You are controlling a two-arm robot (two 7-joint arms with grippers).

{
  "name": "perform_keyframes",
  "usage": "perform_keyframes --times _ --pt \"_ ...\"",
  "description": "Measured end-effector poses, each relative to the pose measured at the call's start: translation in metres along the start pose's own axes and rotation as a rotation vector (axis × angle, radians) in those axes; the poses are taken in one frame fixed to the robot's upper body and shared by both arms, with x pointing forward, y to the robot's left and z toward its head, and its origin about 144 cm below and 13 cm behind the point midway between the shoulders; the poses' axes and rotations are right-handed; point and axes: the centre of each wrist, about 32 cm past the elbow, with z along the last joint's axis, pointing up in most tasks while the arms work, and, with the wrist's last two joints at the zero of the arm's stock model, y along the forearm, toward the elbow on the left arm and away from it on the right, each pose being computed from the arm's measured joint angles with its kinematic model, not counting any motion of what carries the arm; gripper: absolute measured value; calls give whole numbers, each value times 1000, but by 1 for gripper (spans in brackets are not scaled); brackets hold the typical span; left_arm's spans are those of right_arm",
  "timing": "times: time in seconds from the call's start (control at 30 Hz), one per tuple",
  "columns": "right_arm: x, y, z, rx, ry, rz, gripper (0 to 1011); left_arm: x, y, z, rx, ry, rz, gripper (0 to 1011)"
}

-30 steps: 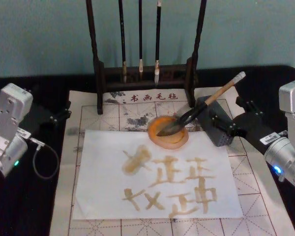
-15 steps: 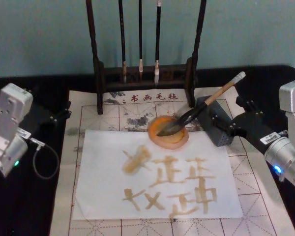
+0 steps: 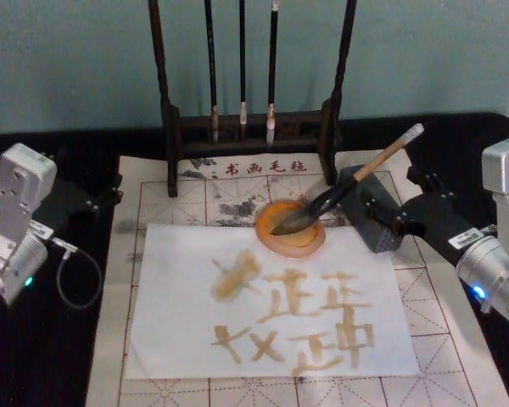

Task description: Pick up the brush from the inkstone, write on the paper, then place the brush back to its original position.

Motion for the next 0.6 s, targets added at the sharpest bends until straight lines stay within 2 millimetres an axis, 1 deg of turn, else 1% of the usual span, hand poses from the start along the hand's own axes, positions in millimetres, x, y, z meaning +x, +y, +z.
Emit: perform_keyframes --times 0.6 --pt "0 0 0 0 0 0 1002 0 0 0 0 0 0 1001"
